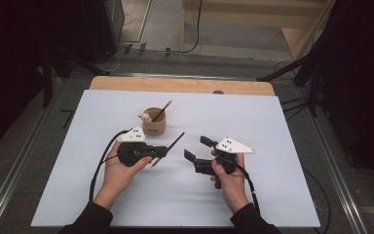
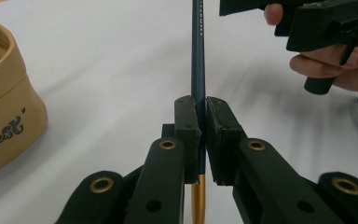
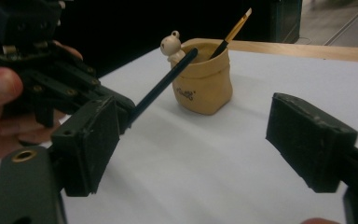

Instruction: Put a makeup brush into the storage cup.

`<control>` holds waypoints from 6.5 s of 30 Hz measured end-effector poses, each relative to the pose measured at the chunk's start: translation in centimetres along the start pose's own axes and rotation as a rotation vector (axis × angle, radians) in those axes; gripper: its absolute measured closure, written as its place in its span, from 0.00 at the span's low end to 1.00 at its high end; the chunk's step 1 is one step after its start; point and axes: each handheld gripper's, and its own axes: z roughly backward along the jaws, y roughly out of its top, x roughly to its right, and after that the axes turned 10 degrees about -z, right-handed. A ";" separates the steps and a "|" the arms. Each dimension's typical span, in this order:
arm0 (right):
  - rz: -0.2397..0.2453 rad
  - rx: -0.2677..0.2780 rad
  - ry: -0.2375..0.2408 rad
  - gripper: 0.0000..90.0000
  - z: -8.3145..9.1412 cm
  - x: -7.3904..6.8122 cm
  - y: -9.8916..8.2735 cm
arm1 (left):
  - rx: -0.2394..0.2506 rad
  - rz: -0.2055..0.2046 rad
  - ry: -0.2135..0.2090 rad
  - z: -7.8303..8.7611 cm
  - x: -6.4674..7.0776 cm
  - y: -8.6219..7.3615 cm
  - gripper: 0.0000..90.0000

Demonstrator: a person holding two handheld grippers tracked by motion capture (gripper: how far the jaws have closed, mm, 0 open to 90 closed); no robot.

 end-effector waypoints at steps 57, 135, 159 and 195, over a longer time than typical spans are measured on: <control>-0.448 0.005 0.083 0.79 -1.0 -1.1 -1.2 | 0.100 -0.008 -0.038 -2.7 3.0 0.1 0.94; -0.094 0.033 -0.122 0.94 0.7 -1.4 -0.3 | 0.070 -0.015 -0.002 -2.4 3.3 0.1 0.80; 0.311 -0.089 -0.260 0.94 -0.5 -2.6 -1.1 | 0.077 -0.005 0.063 0.5 2.4 1.2 0.77; 0.669 -0.222 -0.333 0.94 -2.2 -4.5 -2.6 | -0.009 0.016 0.075 0.5 3.7 3.6 0.76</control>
